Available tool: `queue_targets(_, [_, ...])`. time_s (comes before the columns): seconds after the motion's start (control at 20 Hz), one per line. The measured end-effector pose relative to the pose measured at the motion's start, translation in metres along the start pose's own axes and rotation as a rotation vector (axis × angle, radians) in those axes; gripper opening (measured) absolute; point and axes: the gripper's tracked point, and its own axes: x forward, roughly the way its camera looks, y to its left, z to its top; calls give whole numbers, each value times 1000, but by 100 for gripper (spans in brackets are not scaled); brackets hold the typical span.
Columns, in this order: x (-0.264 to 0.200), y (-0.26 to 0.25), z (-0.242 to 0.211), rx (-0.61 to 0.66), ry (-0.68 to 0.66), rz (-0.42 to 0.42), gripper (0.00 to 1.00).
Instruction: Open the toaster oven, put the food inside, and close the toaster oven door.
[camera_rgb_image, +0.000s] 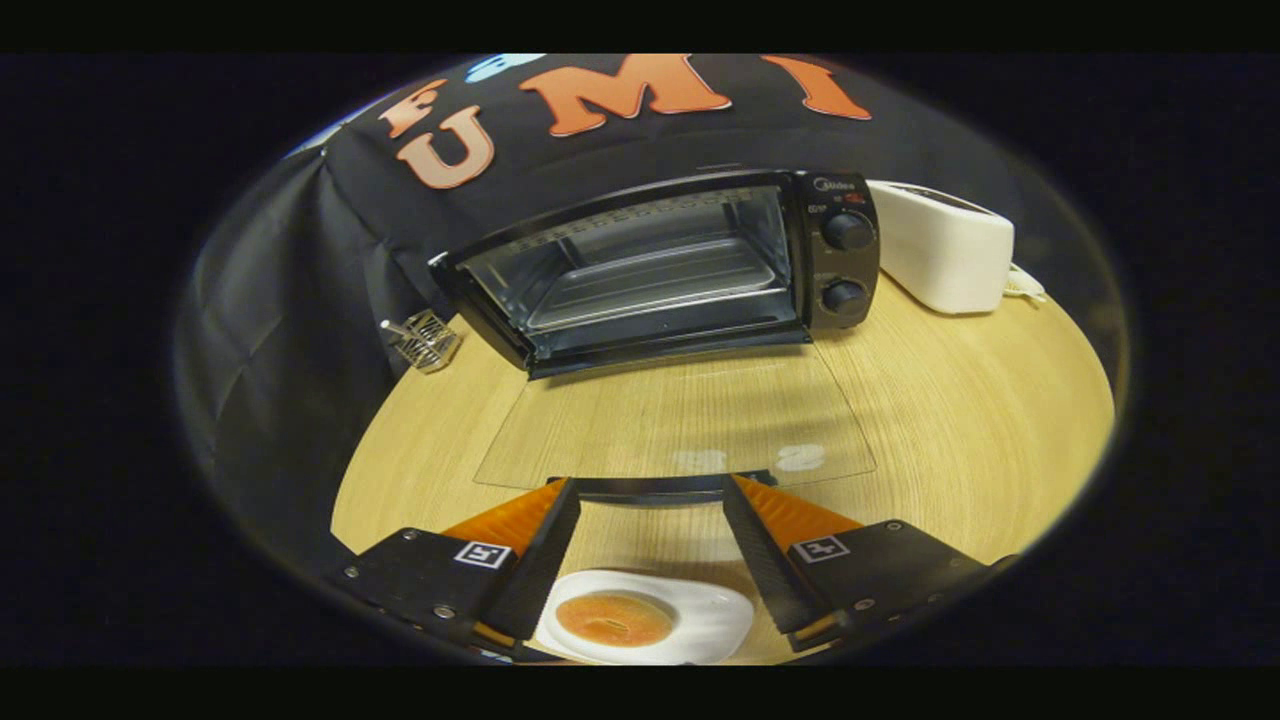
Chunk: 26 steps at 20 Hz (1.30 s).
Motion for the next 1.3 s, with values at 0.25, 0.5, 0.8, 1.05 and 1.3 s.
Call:
queue_targets(0.25, [-37,15,-14,-137,-74,72,90])
queue_targets(0.5, [-56,24,-64,-251,7,116,97])
queue_targets(0.8, [-60,19,-106,-348,79,116,98])
queue_targets(1.05, [-48,18,-127,-430,112,108,98])
queue_targets(1.3, [-40,19,-134,-470,118,84,94])
